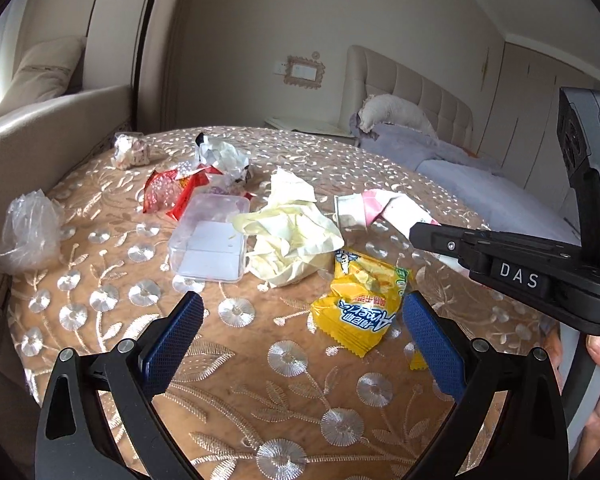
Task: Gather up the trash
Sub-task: 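Grasp the yellow snack bag with the left tool while the right tool grasps the pink-white tube, then carry the snack bag and tube in both tools over the white bin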
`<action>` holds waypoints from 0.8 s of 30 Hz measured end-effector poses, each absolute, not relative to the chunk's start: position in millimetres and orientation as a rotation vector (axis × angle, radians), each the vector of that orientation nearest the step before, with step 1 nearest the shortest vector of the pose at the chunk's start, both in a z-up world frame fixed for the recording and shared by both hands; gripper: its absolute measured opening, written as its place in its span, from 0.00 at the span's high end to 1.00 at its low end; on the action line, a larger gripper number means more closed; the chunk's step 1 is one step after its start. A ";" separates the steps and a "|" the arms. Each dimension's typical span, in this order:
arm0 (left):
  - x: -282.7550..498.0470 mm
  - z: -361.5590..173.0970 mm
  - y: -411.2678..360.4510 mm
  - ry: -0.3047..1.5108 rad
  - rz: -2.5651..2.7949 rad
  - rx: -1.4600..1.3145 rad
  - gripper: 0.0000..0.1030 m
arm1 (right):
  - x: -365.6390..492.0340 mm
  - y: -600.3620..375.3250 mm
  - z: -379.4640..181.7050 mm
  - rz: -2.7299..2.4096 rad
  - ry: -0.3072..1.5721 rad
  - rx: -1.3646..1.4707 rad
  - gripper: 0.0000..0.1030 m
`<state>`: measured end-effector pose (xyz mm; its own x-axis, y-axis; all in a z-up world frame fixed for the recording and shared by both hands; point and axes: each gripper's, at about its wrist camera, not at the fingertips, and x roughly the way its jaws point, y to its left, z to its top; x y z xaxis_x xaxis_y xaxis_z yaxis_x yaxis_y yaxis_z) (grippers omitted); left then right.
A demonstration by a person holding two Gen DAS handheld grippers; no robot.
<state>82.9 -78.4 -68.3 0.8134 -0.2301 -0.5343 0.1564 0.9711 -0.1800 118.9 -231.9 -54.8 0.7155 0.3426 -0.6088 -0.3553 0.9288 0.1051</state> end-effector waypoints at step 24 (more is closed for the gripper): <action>138.4 -83.8 -129.3 0.807 -0.331 -0.114 0.57 | 79.5 -286.0 -47.3 0.355 0.578 0.011 0.94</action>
